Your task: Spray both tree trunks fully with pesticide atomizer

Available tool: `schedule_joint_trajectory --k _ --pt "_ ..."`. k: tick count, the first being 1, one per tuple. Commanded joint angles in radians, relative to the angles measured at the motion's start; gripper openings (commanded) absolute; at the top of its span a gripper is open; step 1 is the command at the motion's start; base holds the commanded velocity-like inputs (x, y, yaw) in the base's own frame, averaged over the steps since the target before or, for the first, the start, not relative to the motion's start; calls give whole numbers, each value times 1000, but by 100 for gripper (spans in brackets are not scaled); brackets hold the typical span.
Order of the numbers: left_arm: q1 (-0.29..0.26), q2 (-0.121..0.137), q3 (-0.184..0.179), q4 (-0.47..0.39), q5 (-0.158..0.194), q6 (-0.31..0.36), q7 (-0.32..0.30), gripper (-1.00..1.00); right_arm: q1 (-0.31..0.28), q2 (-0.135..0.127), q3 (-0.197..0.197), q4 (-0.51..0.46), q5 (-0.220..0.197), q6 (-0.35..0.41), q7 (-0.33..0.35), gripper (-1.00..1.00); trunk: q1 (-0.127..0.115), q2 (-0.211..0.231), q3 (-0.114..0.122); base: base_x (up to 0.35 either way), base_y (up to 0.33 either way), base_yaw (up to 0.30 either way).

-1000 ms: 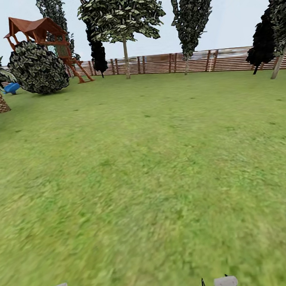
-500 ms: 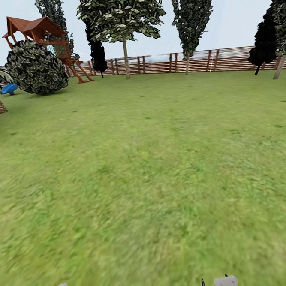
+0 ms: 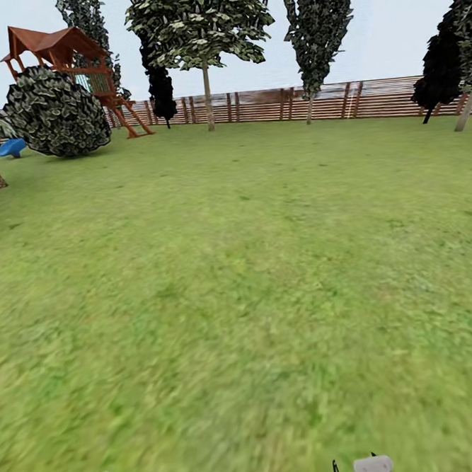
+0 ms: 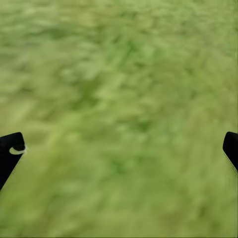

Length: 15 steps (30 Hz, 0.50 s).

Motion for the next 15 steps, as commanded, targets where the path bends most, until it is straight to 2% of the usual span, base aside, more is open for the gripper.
schedule_joint_trajectory --k 1,8,12,15 --pt "0 0 0 0 0 -1 0 -100 0 0 0 0 0 0 0 100 0 0 0 340 0 14" --pt "1 -1 0 0 0 -1 1 -100 0 0 0 -1 -1 0 0 100 0 0 0 340 0 154" --pt "1 -1 0 0 0 -1 1 -100 0 0 0 0 0 0 0 100 0 0 0 340 0 36" --pt "1 -1 0 0 0 -1 1 -100 0 0 0 0 0 0 0 100 0 0 0 340 0 227"
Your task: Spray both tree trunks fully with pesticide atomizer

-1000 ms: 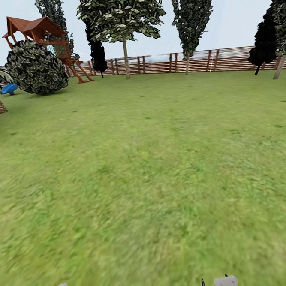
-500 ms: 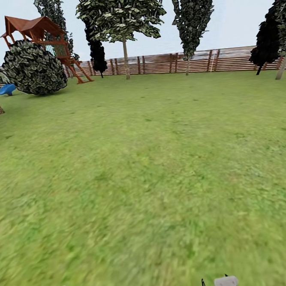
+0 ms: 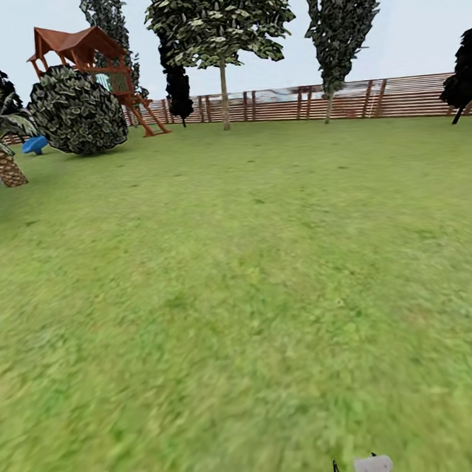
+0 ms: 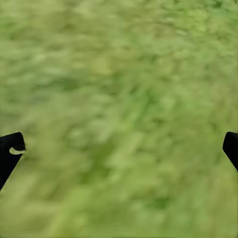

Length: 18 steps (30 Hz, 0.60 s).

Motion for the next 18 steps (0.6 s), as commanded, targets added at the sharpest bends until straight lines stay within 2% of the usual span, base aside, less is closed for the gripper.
schedule_joint_trajectory --k 1,5,18 --pt "0 0 0 0 0 0 1 -100 0 0 0 0 0 0 0 100 0 0 0 340 0 263" --pt "0 0 0 0 0 1 1 -100 0 0 0 0 0 0 0 100 0 0 0 340 0 184" --pt "0 0 1 0 0 2 1 -100 0 0 0 0 0 0 0 100 0 0 0 340 0 5"
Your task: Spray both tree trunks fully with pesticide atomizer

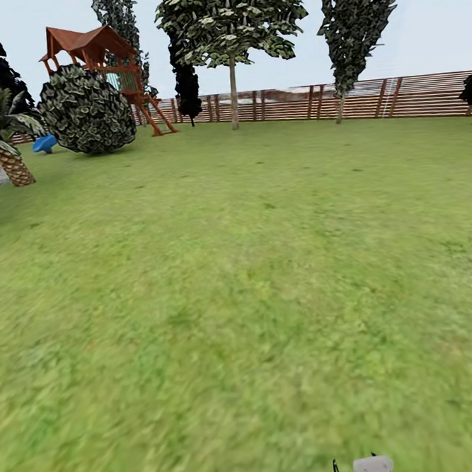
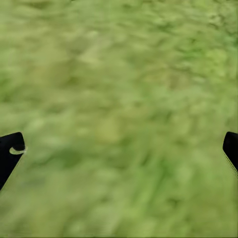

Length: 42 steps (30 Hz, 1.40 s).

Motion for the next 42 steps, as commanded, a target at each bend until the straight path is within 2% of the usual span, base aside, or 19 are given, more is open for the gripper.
schedule_joint_trajectory --k 1,42 --pt "0 0 0 0 0 -1 1 -100 0 0 0 0 0 0 0 100 0 0 0 340 0 0" --pt "0 0 0 0 0 -1 1 -100 0 0 0 0 0 0 0 100 0 0 0 340 0 0"
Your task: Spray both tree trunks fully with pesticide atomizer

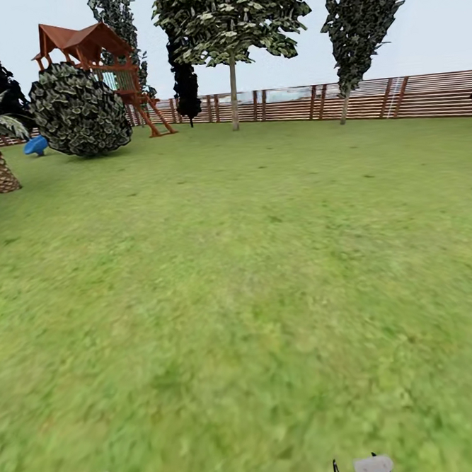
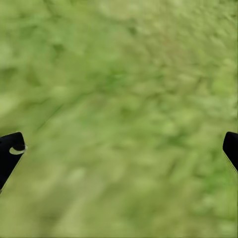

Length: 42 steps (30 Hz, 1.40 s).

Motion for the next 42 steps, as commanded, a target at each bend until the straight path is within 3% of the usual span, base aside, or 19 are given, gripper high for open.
schedule_joint_trajectory --k 1,42 --pt "0 0 0 0 0 0 1 -100 0 0 0 0 0 0 0 100 0 0 0 340 0 0" --pt "0 0 0 0 0 -2 1 -100 0 0 0 0 0 0 0 100 0 0 0 340 0 0"
